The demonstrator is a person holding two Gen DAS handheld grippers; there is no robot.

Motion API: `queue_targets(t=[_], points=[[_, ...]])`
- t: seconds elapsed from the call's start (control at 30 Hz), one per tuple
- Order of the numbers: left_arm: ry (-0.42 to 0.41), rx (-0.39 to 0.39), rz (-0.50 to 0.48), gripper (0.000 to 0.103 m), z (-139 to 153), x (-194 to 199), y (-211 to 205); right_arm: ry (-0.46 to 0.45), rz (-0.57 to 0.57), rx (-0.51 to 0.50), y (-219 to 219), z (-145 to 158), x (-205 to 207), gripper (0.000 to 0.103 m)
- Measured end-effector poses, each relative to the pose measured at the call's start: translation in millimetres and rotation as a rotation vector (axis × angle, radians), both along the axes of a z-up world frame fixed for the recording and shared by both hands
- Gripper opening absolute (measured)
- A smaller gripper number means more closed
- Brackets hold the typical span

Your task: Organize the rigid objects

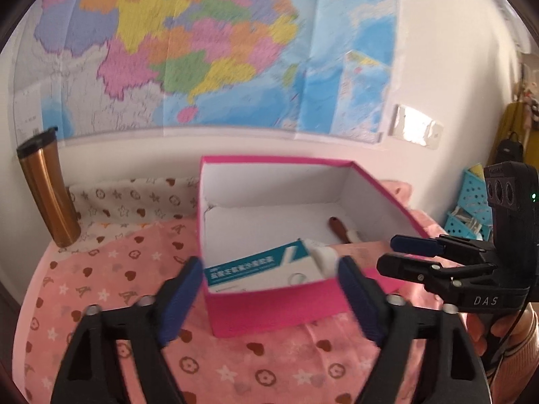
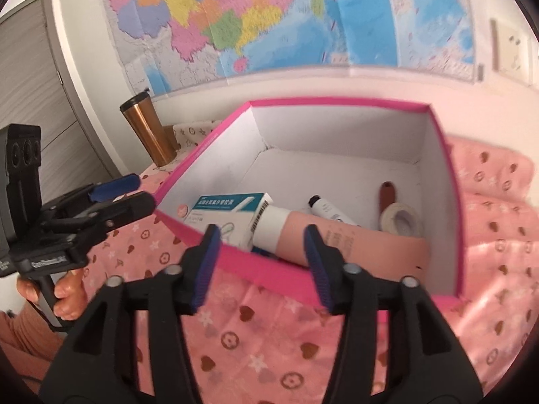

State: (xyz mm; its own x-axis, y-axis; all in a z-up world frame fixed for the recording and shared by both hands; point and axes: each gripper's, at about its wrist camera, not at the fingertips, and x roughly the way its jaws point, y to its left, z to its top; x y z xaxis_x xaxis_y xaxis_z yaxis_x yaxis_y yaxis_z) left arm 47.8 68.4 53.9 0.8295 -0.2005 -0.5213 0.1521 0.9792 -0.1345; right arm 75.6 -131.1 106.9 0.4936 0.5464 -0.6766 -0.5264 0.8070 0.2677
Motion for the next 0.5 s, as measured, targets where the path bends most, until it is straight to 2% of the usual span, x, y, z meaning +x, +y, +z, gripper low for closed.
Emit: queue_targets(t=[0.03,0.07,0.1,0.17,0.33,0.5], points=[[-0.019,0.006,-0.005,0.093,1,-8,-4,-0.037,-0.013,-0.010,-4,3,-9,0.071],[-0.037,0.012,-0.009,0.102,0,-15,-8,-0.079,-0.031,-0.028,-9,4,-21,0.080],[-0.047,0.014,-0.011,0.103,0,-19,-10,-0.095,-0.043,-0.042,-11,4,-26,0.088],[-0.061,0.021,0.002,0.103,-3,-29,-16,-0.121,-0.073,-0.075,-17,0,-40,0.092],[-0.026,0.028,0.056,0.103,-19,-39,-26,-0.103,-0.137,-0.113,-26,-17,-58,0.096],[0.020,0.042,0.105,0.103,-31,-42,-28,-0.084,-0.169,-0.098,-32,-22,-68,0.096]])
